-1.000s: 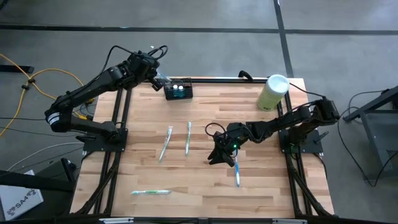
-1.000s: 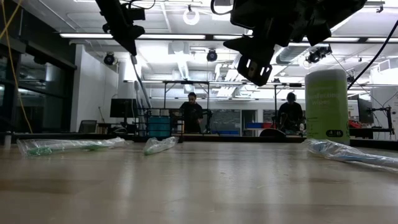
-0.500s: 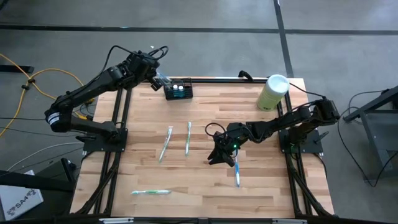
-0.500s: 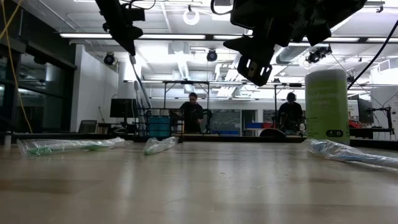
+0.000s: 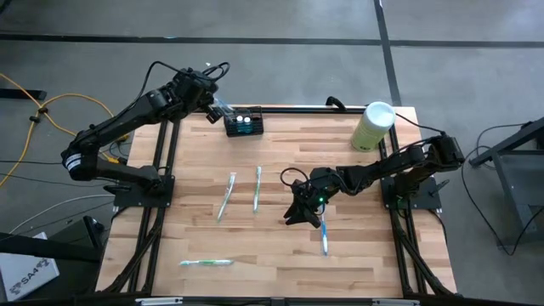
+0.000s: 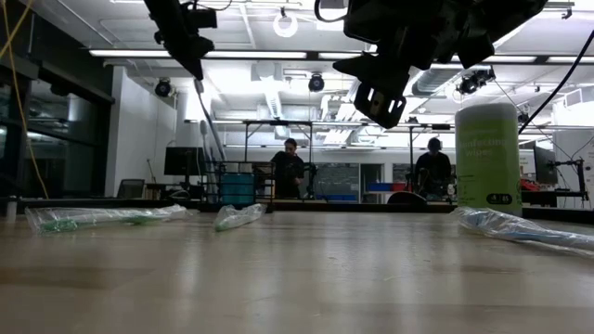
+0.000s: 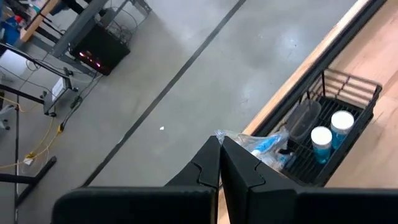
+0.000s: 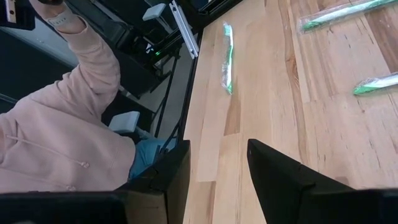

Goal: Pick & Place toothbrushing station
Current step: Put the right blue toothbrush into the wire organizer

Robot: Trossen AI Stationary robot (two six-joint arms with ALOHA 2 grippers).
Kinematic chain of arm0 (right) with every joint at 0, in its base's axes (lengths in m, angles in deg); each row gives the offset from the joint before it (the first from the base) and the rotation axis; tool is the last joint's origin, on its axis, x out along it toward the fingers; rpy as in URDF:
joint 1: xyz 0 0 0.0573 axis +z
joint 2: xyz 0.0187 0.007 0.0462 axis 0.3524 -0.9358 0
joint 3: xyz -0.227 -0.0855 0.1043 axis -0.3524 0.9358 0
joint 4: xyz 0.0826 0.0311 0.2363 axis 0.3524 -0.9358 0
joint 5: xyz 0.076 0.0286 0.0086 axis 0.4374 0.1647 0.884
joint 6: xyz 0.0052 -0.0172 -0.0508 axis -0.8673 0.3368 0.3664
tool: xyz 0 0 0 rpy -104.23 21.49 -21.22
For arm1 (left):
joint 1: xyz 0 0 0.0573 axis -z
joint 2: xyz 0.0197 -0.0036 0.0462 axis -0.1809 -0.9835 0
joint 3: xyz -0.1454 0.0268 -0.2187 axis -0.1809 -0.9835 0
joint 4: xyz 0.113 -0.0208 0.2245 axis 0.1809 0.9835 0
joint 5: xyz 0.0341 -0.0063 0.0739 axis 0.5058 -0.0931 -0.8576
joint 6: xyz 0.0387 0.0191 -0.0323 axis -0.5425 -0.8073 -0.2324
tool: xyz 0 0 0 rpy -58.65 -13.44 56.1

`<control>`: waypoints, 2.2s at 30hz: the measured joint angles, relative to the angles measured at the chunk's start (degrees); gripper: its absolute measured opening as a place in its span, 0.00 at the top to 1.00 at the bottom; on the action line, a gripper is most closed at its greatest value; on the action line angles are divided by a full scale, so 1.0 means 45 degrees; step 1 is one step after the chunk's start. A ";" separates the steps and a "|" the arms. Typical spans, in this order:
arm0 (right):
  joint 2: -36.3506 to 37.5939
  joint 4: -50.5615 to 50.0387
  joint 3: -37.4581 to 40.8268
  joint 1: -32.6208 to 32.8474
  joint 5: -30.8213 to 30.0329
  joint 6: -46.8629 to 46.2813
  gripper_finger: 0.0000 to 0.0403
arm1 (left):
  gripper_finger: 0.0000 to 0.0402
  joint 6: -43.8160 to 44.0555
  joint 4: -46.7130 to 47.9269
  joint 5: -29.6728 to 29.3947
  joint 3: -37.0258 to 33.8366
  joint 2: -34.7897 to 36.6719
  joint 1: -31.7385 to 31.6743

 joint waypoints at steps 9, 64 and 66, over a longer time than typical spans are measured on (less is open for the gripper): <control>0.0000 0.0005 0.0000 0.0000 0.0000 0.0000 0.63 | 1.00 -0.0270 0.0587 0.0019 0.0643 -0.0283 -0.0031; 0.0000 0.0010 0.0000 0.1179 -0.0670 -0.0039 0.63 | 1.00 0.1838 0.3930 0.1690 0.3352 -0.5790 -0.0461; 0.0000 0.0010 -0.0001 0.1178 -0.0670 -0.0039 0.63 | 1.00 0.1889 0.3928 0.1685 0.3352 -0.5790 -0.0461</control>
